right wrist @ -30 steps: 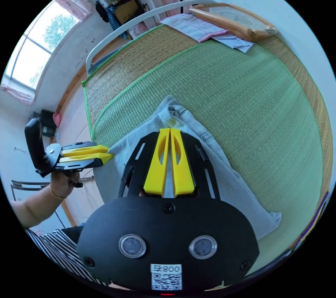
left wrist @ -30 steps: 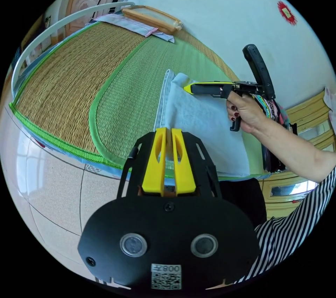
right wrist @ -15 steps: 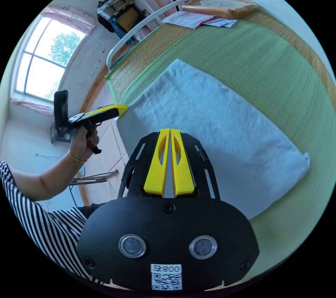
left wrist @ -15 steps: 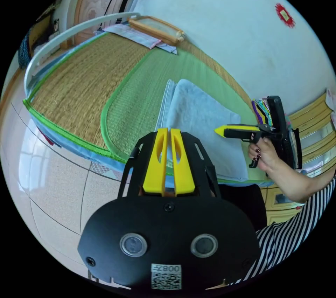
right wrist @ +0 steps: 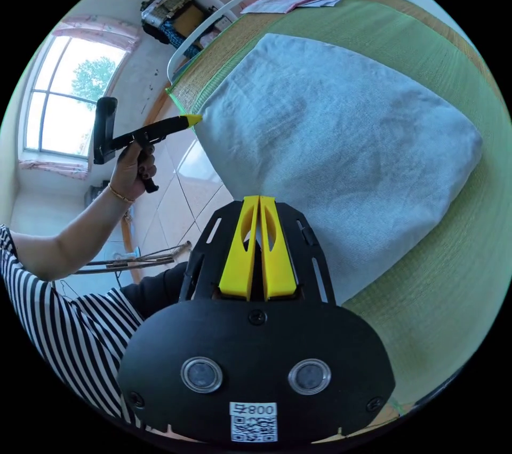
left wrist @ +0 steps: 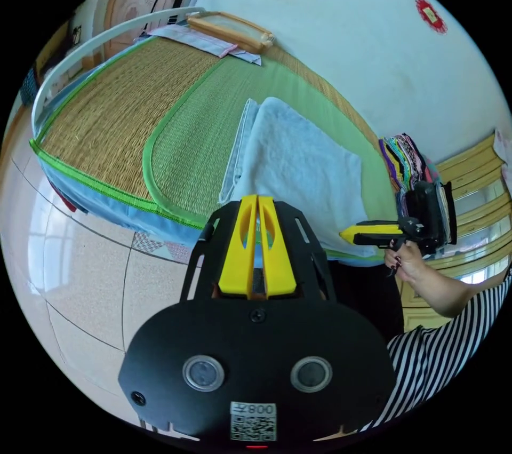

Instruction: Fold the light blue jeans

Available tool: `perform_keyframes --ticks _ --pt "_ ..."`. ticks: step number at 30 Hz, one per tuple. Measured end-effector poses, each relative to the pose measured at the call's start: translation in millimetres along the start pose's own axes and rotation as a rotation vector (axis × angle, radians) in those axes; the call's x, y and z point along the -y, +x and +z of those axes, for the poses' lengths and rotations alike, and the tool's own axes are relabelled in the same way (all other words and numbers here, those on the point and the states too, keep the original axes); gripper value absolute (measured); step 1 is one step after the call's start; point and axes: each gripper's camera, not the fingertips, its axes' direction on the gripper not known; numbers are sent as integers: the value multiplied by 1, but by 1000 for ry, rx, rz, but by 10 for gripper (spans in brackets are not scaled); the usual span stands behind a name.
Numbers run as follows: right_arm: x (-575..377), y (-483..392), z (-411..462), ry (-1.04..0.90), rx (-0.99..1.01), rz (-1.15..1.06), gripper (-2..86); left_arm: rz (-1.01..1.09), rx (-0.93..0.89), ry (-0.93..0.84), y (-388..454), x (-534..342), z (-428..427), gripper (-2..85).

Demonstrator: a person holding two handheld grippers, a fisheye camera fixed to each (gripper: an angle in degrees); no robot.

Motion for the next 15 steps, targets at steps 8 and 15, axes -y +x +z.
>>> perform_keyframes --ticks 8,15 --pt "-86 43 -30 71 -13 107 0 111 -8 -39 15 -31 22 1" --pt "-138 89 -20 71 75 221 0 74 -2 -178 -2 -32 62 2"
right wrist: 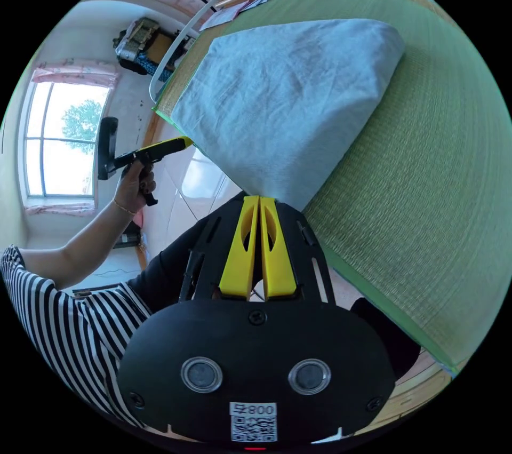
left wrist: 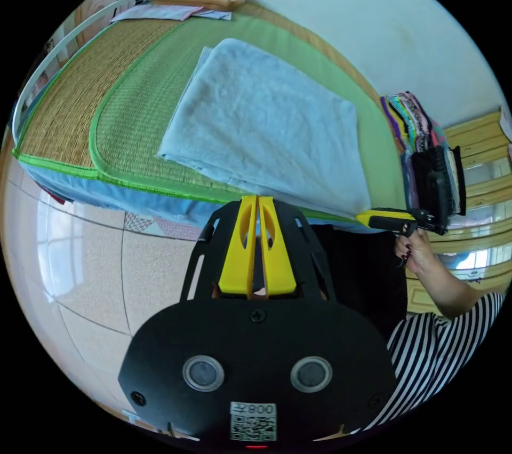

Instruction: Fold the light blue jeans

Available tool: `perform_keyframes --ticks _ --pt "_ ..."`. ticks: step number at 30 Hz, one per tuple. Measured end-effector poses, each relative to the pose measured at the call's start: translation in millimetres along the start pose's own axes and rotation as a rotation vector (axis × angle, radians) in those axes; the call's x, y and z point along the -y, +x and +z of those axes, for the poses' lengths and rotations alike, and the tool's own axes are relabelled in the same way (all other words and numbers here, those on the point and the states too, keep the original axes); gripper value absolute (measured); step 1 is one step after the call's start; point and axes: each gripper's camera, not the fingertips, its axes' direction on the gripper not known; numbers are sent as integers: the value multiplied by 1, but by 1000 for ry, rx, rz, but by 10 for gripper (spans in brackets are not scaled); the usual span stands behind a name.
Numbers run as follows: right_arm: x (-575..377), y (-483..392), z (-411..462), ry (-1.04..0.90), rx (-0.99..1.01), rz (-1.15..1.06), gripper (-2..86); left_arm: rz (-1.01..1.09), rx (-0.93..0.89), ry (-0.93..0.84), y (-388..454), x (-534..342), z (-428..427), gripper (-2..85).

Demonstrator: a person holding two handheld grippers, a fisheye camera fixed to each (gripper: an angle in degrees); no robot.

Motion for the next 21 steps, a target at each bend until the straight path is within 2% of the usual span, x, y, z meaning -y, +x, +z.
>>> perform_keyframes --ticks 4,6,11,17,21 --pt "-19 15 -9 18 -18 -10 1 57 -111 22 3 -12 -9 7" --pt "-35 37 -18 63 46 40 1 99 -167 4 9 -14 -5 13" --pt "-67 81 -34 145 144 135 2 202 -335 -129 34 -5 27 57" --pt "-97 132 -44 194 256 244 15 149 -469 -262 40 14 69 77" --pt "-112 163 -44 220 362 287 41 65 -520 -283 28 18 79 73"
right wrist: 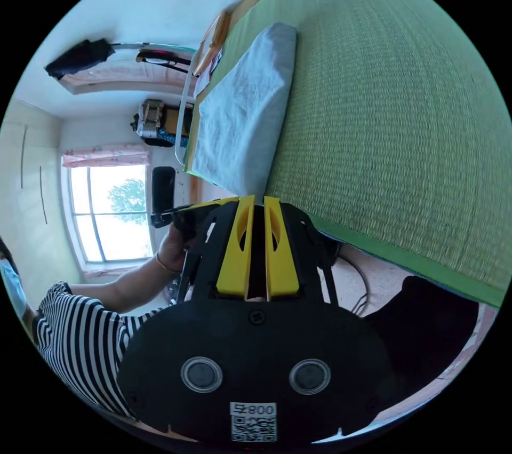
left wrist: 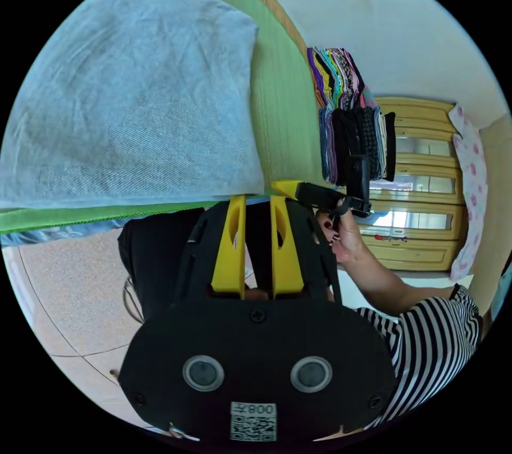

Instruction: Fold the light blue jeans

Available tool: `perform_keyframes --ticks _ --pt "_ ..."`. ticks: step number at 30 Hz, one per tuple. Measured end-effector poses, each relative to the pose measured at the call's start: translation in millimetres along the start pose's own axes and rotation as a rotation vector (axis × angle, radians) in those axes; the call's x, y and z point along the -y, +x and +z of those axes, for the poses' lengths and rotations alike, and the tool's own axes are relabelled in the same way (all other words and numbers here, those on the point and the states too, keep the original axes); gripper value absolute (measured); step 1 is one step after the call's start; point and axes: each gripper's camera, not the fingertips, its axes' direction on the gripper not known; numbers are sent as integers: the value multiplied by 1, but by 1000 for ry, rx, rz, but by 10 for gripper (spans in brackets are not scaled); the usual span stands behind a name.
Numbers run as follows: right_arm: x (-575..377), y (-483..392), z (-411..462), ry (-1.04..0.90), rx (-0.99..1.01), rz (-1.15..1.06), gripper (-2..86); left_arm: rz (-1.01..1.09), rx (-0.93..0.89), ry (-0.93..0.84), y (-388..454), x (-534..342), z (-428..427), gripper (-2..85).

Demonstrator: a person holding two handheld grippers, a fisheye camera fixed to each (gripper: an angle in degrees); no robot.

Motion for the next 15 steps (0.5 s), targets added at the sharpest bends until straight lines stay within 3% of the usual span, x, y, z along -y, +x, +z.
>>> perform_keyframes --ticks 6,15 --pt "-2 36 -10 -9 102 55 71 -61 -44 27 -20 -3 -18 32" --pt "2 78 -16 19 249 137 94 12 -63 51 -15 -14 -63 9"
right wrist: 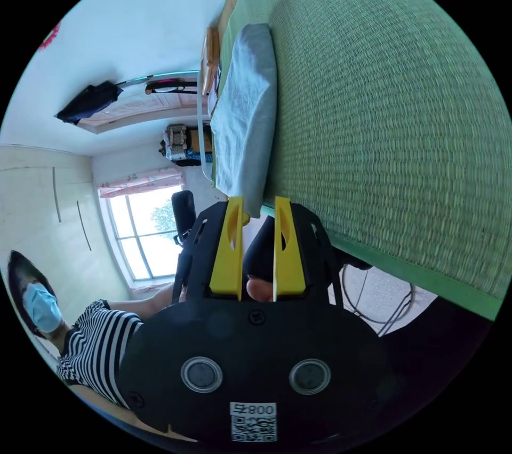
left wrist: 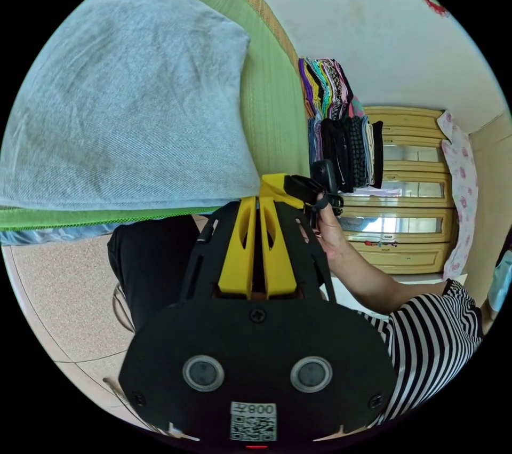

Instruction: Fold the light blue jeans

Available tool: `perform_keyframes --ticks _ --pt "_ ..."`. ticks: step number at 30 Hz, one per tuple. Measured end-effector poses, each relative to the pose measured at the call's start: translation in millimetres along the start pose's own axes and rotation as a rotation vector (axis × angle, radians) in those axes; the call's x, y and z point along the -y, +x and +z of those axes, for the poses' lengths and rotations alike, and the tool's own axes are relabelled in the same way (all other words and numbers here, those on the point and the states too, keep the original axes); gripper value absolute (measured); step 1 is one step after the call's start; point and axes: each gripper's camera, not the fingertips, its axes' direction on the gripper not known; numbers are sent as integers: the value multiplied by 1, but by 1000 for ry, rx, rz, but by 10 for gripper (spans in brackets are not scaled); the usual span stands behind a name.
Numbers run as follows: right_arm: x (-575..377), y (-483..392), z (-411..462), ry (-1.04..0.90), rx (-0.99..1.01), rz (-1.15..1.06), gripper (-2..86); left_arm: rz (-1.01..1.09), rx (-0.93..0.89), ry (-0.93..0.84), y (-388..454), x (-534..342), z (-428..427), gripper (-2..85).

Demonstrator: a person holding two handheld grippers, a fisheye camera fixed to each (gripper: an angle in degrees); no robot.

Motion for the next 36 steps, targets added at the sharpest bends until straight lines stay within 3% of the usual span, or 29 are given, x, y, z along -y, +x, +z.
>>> perform_keyframes --ticks 17,24,30,36 --pt "18 24 21 -31 193 64 71 33 -3 10 13 -15 -92 6" --pt "17 8 18 -35 172 31 36 25 -66 60 6 -31 -147 7" --pt "22 -32 14 -46 156 -46 20 -75 -90 173 -26 -62 -227 36" --pt "28 -66 10 -52 140 -95 18 -237 -309 399 -75 -89 -299 89"
